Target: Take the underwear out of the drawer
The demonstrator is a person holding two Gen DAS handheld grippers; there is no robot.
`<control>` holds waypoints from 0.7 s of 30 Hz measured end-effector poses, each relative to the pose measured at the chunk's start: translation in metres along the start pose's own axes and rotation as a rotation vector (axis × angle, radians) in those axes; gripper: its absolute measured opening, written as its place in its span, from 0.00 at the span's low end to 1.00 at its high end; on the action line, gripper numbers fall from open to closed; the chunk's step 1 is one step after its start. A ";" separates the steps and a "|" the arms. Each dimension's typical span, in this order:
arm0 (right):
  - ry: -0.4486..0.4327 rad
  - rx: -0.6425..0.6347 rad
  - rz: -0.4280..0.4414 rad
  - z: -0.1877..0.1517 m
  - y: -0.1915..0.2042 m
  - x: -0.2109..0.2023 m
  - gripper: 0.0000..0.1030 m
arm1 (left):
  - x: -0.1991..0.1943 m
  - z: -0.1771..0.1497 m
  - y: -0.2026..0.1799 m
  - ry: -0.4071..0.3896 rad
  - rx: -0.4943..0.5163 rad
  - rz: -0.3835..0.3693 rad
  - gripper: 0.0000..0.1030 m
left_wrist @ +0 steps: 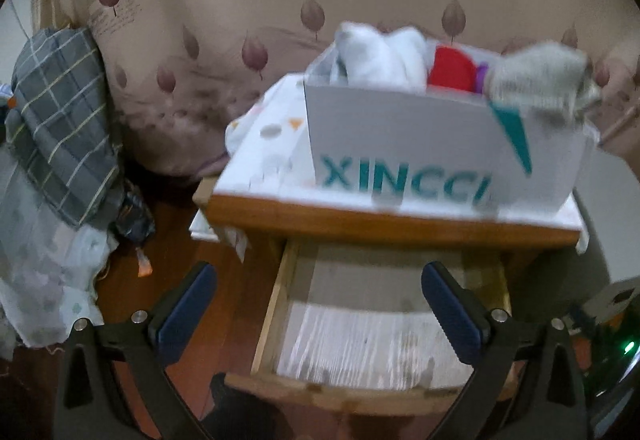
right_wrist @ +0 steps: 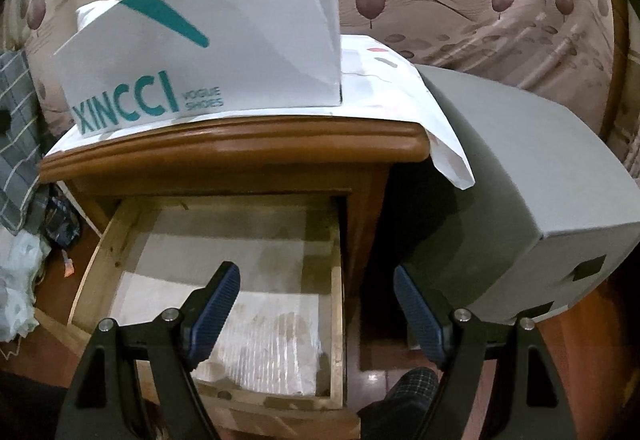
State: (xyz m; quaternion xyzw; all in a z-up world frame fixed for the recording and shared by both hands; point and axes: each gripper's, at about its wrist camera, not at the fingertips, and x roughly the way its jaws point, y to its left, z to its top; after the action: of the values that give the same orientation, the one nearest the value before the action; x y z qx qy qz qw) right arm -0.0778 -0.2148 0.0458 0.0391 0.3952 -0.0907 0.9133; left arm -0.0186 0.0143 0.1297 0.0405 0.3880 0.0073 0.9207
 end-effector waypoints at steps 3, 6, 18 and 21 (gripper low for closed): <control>0.011 -0.013 -0.004 -0.005 0.004 -0.002 0.79 | 0.007 -0.018 -0.004 0.025 0.006 0.011 0.99; 0.026 -0.019 0.007 -0.011 0.007 -0.003 0.79 | 0.010 -0.032 -0.009 0.047 -0.002 -0.002 0.99; 0.013 -0.088 0.024 -0.015 0.023 -0.004 0.79 | 0.031 -0.068 -0.019 0.112 -0.013 0.002 0.99; 0.014 -0.091 0.028 -0.015 0.025 -0.003 0.79 | 0.034 -0.072 -0.020 0.120 -0.015 0.005 0.99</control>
State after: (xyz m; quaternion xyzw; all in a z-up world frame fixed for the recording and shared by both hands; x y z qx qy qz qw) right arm -0.0856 -0.1880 0.0378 0.0039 0.4045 -0.0595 0.9126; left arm -0.0467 0.0004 0.0536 0.0342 0.4424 0.0150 0.8961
